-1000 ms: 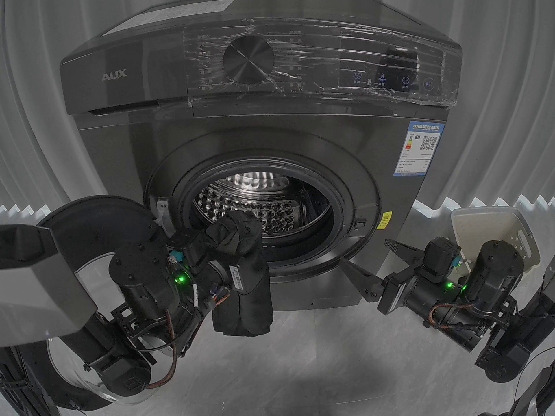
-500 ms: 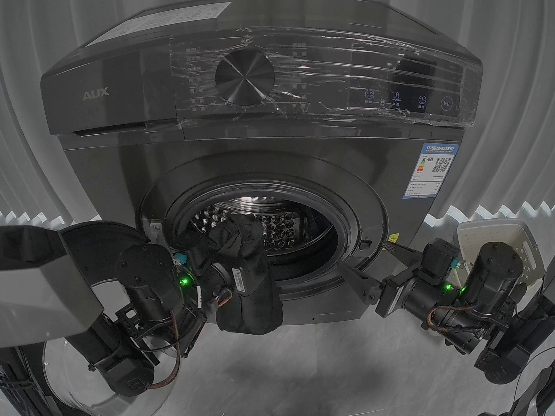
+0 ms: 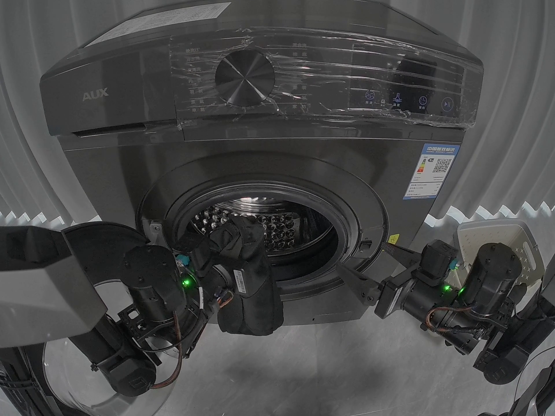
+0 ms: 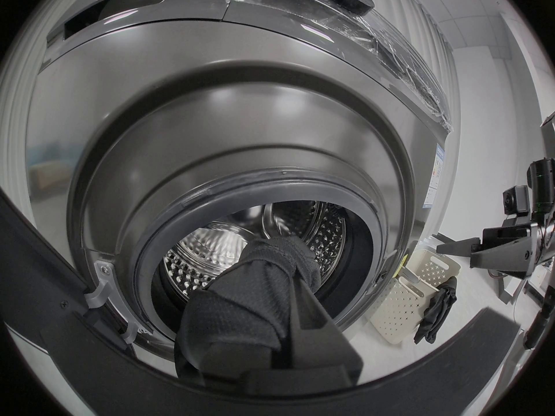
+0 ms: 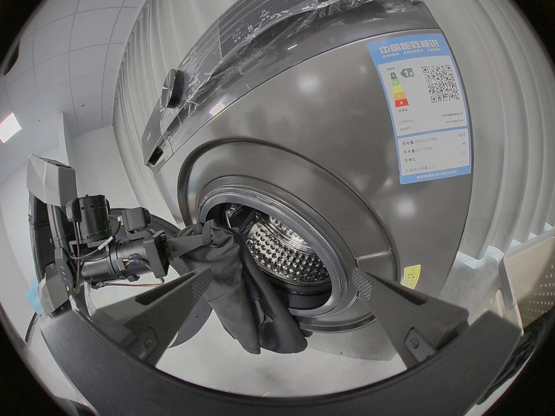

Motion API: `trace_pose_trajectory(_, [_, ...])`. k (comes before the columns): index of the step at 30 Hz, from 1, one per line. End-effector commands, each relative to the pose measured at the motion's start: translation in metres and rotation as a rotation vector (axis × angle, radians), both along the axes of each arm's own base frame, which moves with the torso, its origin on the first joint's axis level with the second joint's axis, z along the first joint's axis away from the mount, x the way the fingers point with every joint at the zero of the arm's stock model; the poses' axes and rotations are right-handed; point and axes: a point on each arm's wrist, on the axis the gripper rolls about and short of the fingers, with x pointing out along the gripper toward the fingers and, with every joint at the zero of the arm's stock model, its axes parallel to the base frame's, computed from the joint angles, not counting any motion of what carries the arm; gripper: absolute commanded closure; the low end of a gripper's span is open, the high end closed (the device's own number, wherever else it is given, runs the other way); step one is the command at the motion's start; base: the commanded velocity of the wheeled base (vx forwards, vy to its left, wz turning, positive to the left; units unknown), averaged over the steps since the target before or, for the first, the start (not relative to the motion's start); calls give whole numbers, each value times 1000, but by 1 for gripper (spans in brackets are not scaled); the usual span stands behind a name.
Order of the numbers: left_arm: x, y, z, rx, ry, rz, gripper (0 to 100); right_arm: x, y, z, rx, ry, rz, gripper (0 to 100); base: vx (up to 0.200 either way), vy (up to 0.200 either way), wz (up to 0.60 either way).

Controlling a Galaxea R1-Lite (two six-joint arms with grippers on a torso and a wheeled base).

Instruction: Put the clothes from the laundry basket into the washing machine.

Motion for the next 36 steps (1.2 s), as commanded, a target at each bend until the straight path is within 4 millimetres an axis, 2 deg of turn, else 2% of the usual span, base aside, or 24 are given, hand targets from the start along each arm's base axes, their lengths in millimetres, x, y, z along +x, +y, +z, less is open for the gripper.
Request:
trace_pose_trajectory(1, [1,0,-2,-1,5,-1,100,0,0,-1,-2,2,1,0,200,0,0])
trace_pose_trajectory(5, [0,0,-2,-17,13,-3,100,0,0,-1,-2,2,1,0,200,0,0])
trace_pose_trajectory(29, [-4,-6,-2,-44,22,-26,100,0,0,-1,-1,4,1,0,0,0,0])
trace_pose_trajectory(32, [-3,-4,-1,-48,20,-20,100,0,0,-1,-1,4,-1,0,-200,0,0])
trace_pose_trajectory(36, [-2,-4,-1,-51,21,-17,100,0,1,-1,-4,5,2,0,0,0,0])
